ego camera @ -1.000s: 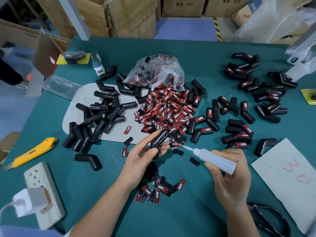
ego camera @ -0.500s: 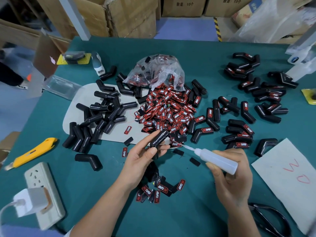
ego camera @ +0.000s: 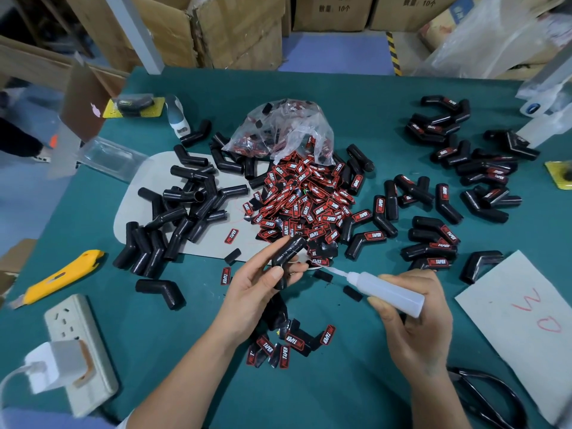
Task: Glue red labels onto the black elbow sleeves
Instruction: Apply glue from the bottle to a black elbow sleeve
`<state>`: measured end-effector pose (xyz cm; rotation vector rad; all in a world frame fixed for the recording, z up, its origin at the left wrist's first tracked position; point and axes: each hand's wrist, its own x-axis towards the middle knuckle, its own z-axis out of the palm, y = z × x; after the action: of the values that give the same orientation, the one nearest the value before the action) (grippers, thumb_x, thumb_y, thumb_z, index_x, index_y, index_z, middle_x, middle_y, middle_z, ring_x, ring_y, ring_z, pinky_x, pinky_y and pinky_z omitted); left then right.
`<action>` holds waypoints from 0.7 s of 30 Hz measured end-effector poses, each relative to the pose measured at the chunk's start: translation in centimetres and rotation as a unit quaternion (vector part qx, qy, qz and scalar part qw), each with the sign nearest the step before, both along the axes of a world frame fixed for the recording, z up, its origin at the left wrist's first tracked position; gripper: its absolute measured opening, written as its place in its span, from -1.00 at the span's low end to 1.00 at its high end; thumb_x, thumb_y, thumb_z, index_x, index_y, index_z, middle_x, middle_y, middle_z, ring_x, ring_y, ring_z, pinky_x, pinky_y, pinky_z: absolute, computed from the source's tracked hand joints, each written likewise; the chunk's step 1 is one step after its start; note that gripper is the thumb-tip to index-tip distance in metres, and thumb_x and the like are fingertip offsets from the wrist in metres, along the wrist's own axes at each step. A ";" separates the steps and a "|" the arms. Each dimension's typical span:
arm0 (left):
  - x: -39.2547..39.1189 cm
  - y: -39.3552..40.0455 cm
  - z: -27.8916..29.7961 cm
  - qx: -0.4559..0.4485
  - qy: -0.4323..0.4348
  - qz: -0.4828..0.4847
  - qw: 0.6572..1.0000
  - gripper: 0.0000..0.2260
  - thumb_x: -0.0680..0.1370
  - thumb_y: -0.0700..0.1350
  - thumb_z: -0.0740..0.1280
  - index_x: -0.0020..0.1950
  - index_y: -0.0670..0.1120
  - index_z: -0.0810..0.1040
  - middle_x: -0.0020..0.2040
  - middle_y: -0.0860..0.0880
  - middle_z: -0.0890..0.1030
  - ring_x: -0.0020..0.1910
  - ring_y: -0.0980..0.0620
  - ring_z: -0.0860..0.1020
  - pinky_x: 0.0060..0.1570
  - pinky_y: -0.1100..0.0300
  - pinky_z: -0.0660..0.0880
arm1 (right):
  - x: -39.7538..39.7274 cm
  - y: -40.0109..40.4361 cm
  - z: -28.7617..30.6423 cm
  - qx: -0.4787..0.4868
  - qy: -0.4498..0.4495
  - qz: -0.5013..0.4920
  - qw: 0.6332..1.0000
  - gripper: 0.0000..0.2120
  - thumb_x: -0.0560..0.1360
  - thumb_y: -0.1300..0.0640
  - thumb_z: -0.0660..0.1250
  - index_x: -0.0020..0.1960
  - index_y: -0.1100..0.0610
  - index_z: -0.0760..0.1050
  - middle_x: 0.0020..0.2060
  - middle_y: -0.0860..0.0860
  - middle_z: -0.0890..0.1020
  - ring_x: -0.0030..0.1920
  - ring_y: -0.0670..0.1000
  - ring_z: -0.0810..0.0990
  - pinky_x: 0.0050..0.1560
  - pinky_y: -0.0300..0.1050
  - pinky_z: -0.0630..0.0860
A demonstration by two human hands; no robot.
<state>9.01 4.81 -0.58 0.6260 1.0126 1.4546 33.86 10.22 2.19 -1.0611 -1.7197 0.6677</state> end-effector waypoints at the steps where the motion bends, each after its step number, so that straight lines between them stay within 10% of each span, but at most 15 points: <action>1: 0.0 0.0 0.2 -0.003 -0.005 0.003 1.000 -0.51 0.63 0.01 0.45 0.55 -0.02 0.49 0.39 -0.21 0.62 0.36 -0.27 0.60 0.30 0.05 0.55 | 0.1 0.0 0.1 0.001 0.001 -0.003 1.000 -0.67 0.64 -0.17 0.35 0.09 0.11 0.53 -0.04 -0.01 0.61 0.02 -0.15 0.55 -0.01 -0.30 0.45; 21: 0.0 -0.1 0.7 -0.008 -0.010 0.003 1.000 -0.59 0.65 -0.09 0.38 0.52 0.01 0.53 0.35 -0.27 0.63 0.34 -0.24 0.62 0.27 0.09 0.56 | 0.0 0.1 0.1 -0.002 0.009 0.006 1.000 -0.68 0.64 -0.16 0.36 0.09 0.12 0.53 -0.05 0.03 0.62 0.00 -0.11 0.56 -0.03 -0.26 0.46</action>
<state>9.04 4.74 0.09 0.5959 1.0107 1.4539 33.90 10.29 2.27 -1.0461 -1.7114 0.6854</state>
